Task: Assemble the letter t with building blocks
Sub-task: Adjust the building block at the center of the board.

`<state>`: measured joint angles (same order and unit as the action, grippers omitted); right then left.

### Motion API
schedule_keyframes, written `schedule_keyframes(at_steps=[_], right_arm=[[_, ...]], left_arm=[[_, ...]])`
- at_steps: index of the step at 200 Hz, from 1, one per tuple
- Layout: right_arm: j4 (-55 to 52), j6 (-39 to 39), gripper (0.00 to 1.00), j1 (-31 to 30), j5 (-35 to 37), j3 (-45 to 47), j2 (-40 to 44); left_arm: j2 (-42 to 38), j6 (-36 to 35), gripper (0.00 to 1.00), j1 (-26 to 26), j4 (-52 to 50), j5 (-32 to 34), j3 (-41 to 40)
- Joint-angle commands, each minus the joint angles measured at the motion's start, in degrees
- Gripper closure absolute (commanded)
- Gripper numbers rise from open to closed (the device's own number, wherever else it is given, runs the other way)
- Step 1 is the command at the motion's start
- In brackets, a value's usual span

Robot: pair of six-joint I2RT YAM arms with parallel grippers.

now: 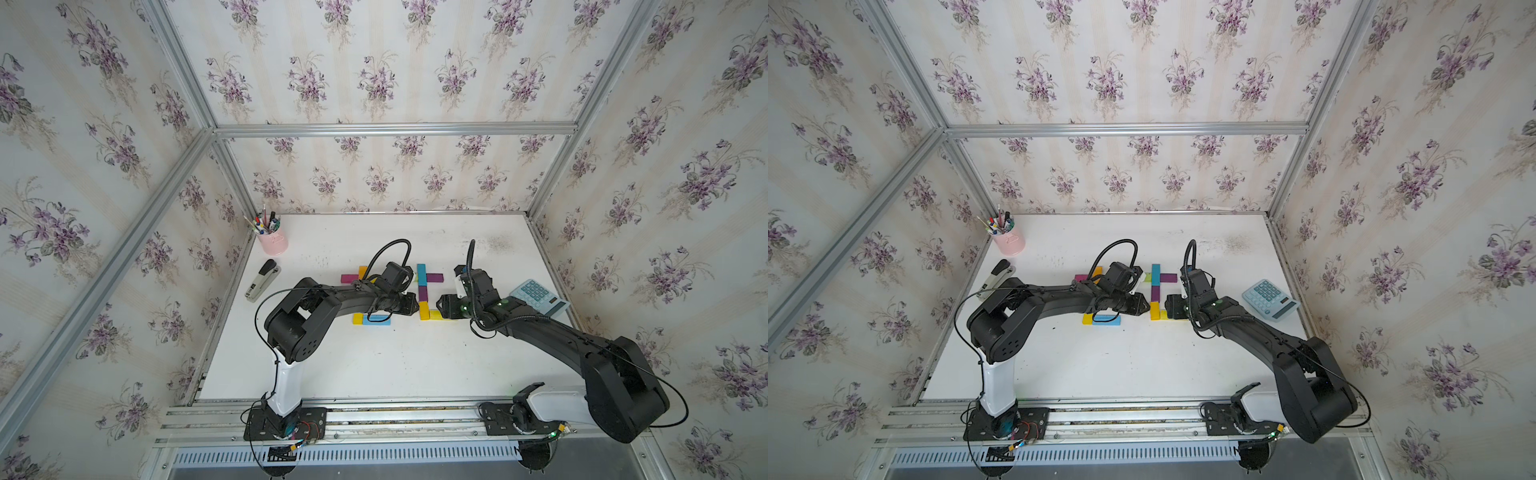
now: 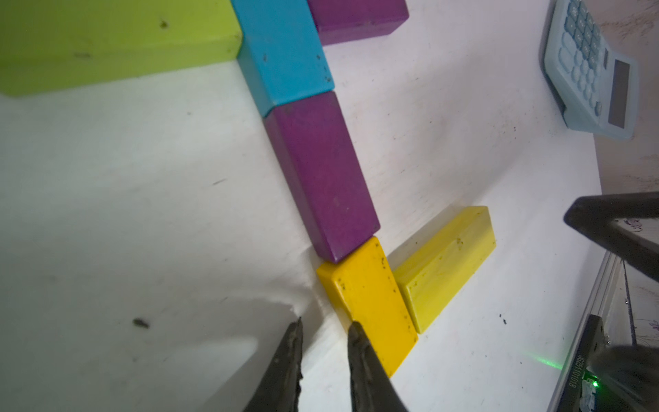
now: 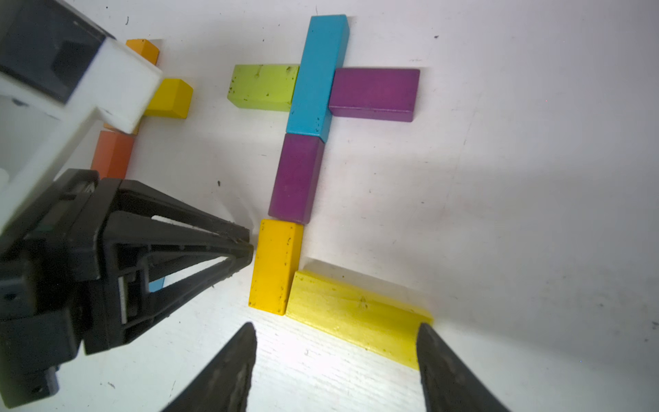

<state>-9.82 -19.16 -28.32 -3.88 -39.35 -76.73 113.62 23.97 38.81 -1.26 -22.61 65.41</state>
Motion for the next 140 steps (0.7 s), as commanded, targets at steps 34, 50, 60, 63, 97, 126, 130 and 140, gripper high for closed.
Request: schedule_keyframes(at_steps=[34, 50, 60, 63, 97, 126, 130, 140], right_arm=[[1.30, 0.28, 0.28, 0.01, -0.41, -0.19, -1.40], [1.16, 0.47, 0.28, 0.01, -0.30, -0.12, -1.32], [1.12, 0.52, 0.28, 0.01, -0.04, -0.11, -1.15], [1.05, 0.61, 0.28, 0.01, 0.05, -0.04, -1.08], [1.28, 0.80, 0.28, 0.01, 0.54, 0.87, -1.05], [1.47, 1.01, 0.28, 0.01, 0.32, 0.74, -1.75], [1.47, 1.01, 0.28, 0.01, 0.28, 0.71, -1.76], [1.55, 0.97, 0.28, 0.01, 0.19, 0.63, -1.85]], left_arm=[[1.23, 0.06, 0.75, -0.09, -5.10, 3.67, 1.18], [2.12, 0.49, 0.77, -0.14, -6.58, 4.38, 2.47], [2.46, 0.65, 0.78, -0.14, -7.29, 4.91, 3.03], [2.57, 0.72, 0.78, -0.14, -7.40, 5.02, 3.12], [2.63, 1.01, 0.78, -0.12, -7.62, 5.56, 3.16], [3.04, 1.08, 0.77, -0.14, -7.96, 5.24, 3.37], [3.15, 1.07, 0.76, -0.14, -7.97, 5.14, 3.49], [3.10, 1.25, 0.74, -0.14, -7.99, 5.04, 3.38]])
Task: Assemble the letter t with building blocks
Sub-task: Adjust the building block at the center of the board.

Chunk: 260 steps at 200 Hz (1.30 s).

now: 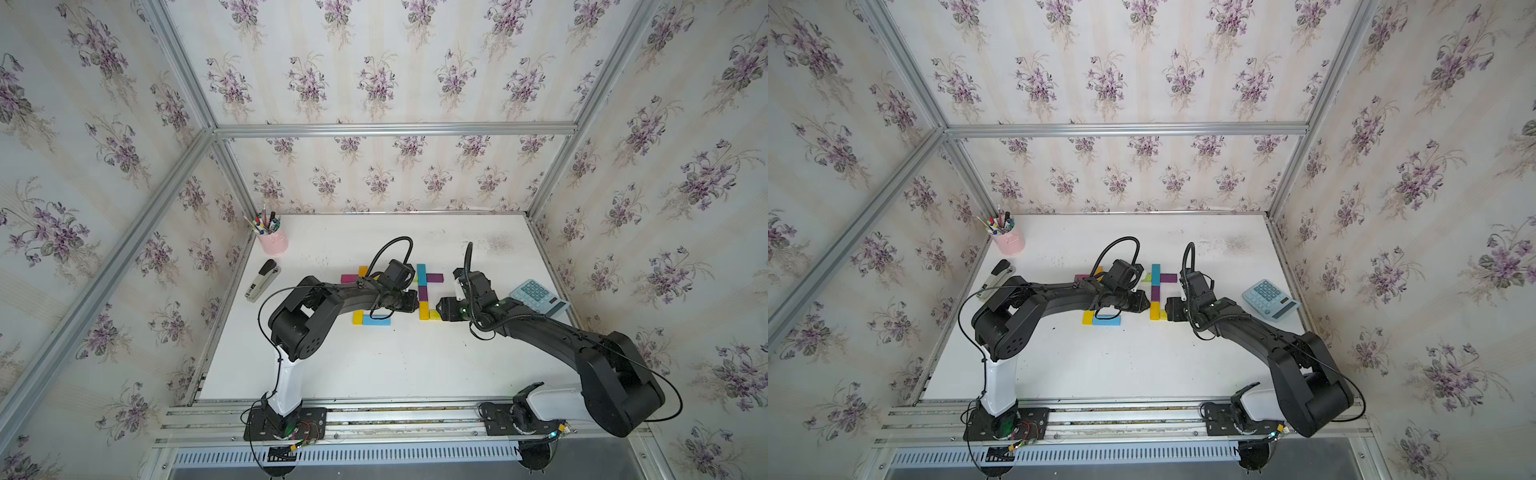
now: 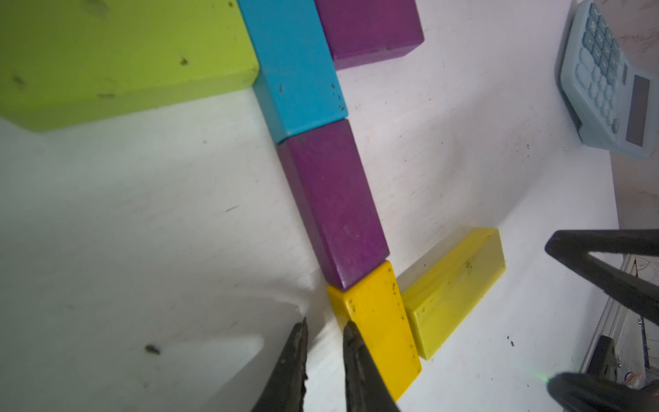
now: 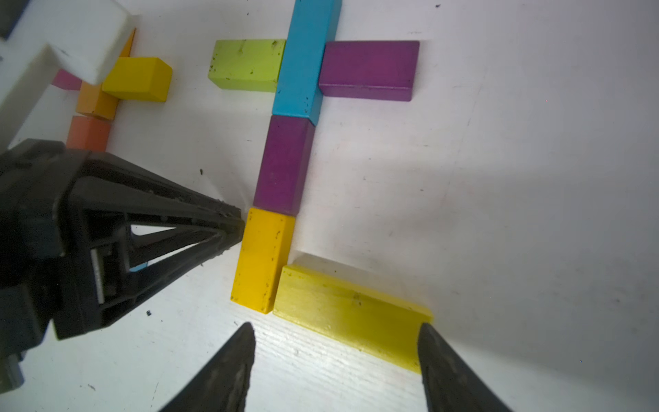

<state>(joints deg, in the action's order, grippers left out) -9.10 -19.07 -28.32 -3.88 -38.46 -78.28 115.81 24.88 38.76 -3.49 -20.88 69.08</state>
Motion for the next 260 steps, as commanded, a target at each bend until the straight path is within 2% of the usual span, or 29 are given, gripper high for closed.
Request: schedule_keyframes(at_steps=[1, 63, 96, 170, 190, 212, 260], right_arm=[[0.84, 0.88, 0.28, 0.01, 0.19, -0.33, -0.29], [1.07, 0.70, 0.28, 0.01, -0.43, -0.48, -0.65], [1.11, 0.66, 0.27, 0.01, -0.51, -0.31, -0.65], [0.93, 0.62, 0.27, 0.01, -0.69, -0.53, -0.78], [1.10, 0.67, 0.27, 0.01, -0.80, -0.60, -0.89], [0.91, 0.70, 0.27, 0.01, -0.95, -0.96, -1.24], [1.01, 0.71, 0.26, 0.01, -1.15, -0.96, -1.43]], left_arm=[[0.91, 0.29, 0.73, -0.09, -5.80, 3.31, -0.27], [-3.09, 2.31, 0.70, 0.00, -8.02, 6.27, -4.45], [-4.06, 2.36, 0.73, 0.40, -8.03, 4.24, -5.53], [-3.85, 2.67, 0.75, 2.80, -12.30, 3.70, -3.58], [-3.88, 2.68, 0.71, 2.90, -12.55, 3.80, -3.58], [-3.18, 2.10, 0.73, 3.15, -12.89, 2.45, -2.54], [-2.26, 2.01, 0.72, 3.60, -15.43, 3.79, -1.27]])
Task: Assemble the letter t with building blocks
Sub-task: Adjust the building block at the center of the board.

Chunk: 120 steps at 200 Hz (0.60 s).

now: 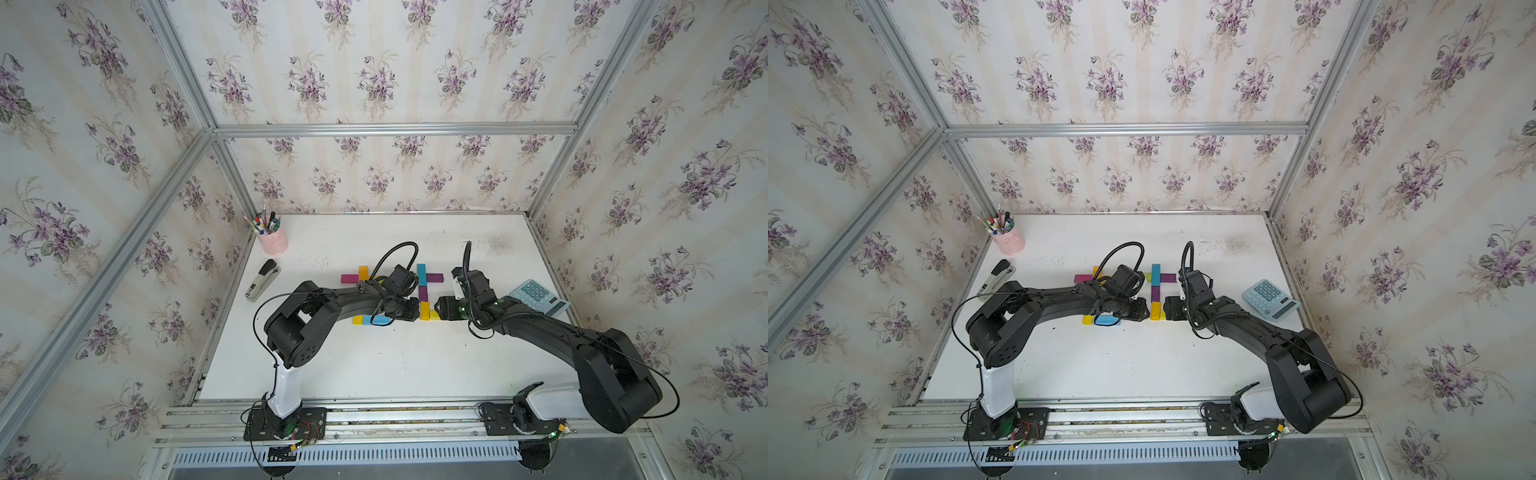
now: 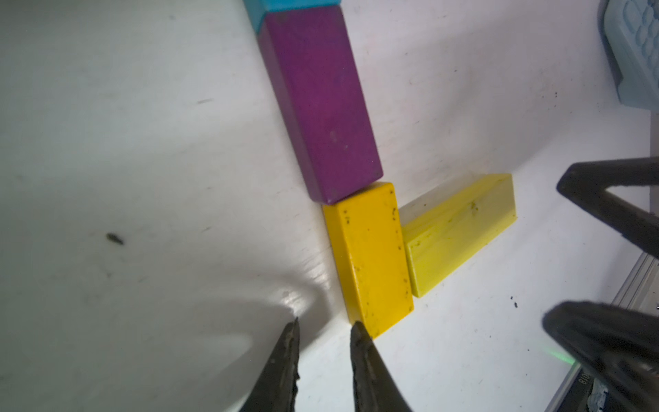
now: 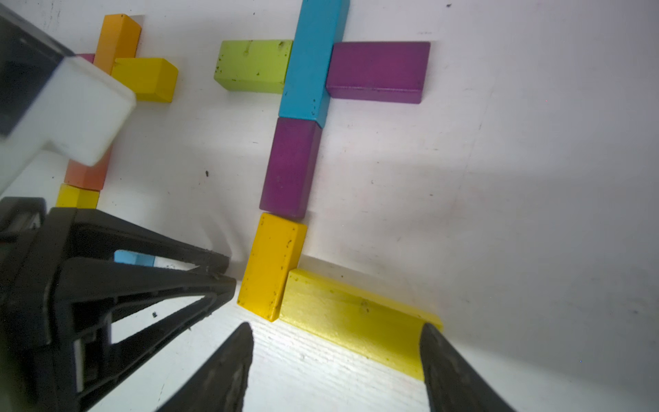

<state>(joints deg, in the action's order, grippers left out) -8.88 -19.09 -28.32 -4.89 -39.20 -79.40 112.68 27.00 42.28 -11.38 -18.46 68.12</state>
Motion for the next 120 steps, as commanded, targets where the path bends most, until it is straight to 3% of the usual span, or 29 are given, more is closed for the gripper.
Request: schedule_keyframes(at_steps=[1, 120], right_arm=[[0.80, 0.73, 0.26, 0.01, -0.14, -0.24, -0.32], [0.79, 0.88, 0.25, 0.01, -0.44, -0.22, -1.02]], left_arm=[[0.87, -0.11, 0.72, 0.08, -7.57, 1.34, -0.33], [0.46, 0.03, 0.70, 0.17, -9.10, 1.85, -1.63]])
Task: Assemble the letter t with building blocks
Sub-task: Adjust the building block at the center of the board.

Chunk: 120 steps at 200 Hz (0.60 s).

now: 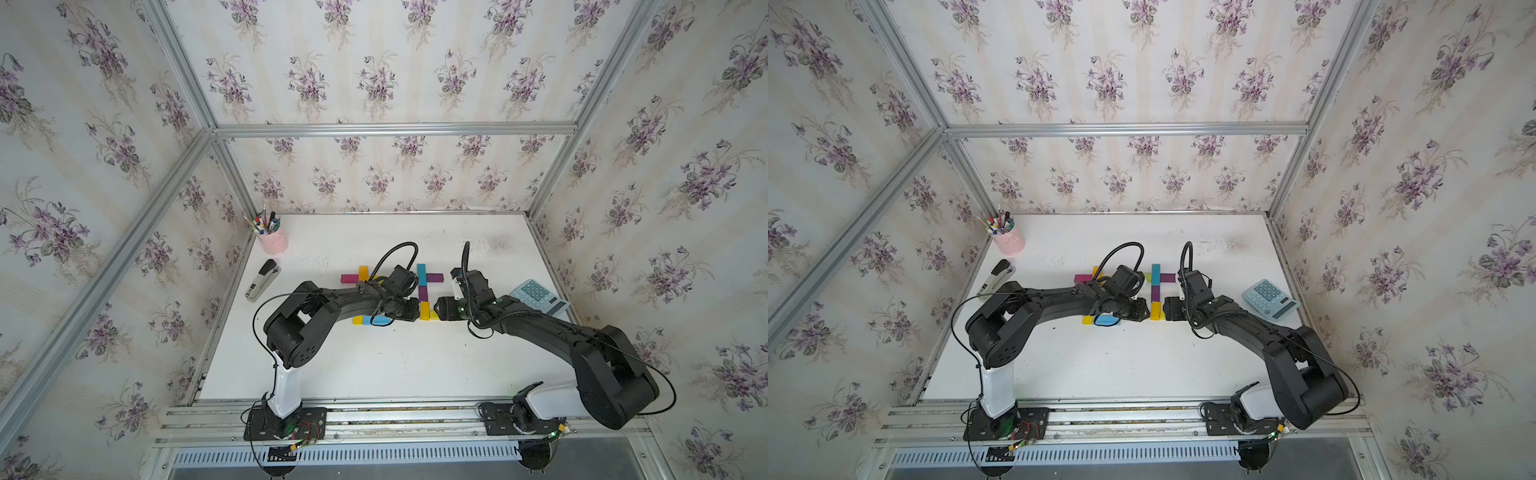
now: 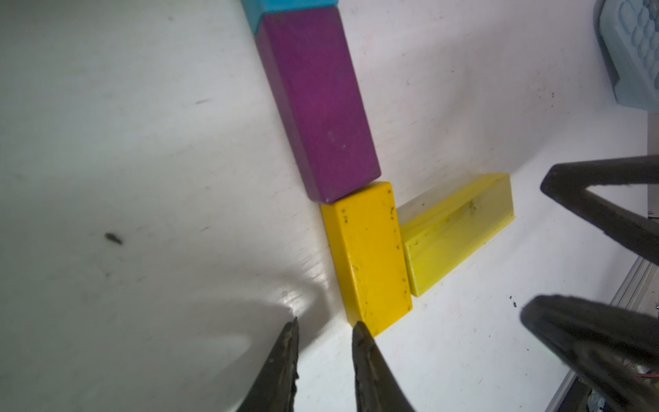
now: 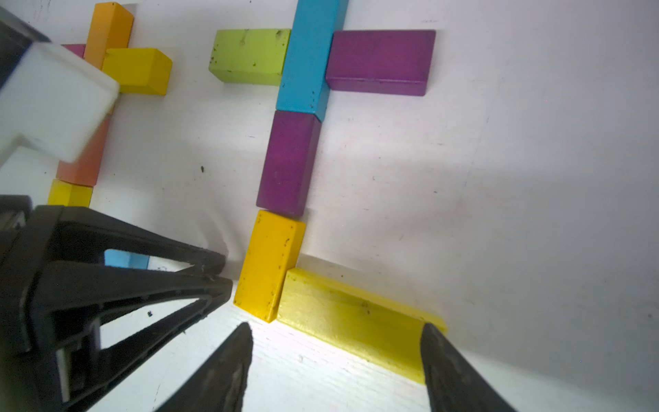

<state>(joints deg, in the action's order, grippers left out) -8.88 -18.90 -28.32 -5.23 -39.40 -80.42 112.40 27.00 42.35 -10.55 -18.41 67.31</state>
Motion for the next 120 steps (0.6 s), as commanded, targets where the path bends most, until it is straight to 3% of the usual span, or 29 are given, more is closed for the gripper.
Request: schedule_keyframes(at_steps=[1, 120], right_arm=[[0.79, 0.69, 0.25, 0.01, -0.11, 0.00, 0.00], [0.94, 0.53, 0.25, 0.01, -0.40, 0.20, -0.08]], left_arm=[[0.77, 0.01, 0.70, 0.10, -9.93, 1.85, -0.84], [1.29, -0.04, 0.67, 0.45, -11.68, 3.10, -0.73]])
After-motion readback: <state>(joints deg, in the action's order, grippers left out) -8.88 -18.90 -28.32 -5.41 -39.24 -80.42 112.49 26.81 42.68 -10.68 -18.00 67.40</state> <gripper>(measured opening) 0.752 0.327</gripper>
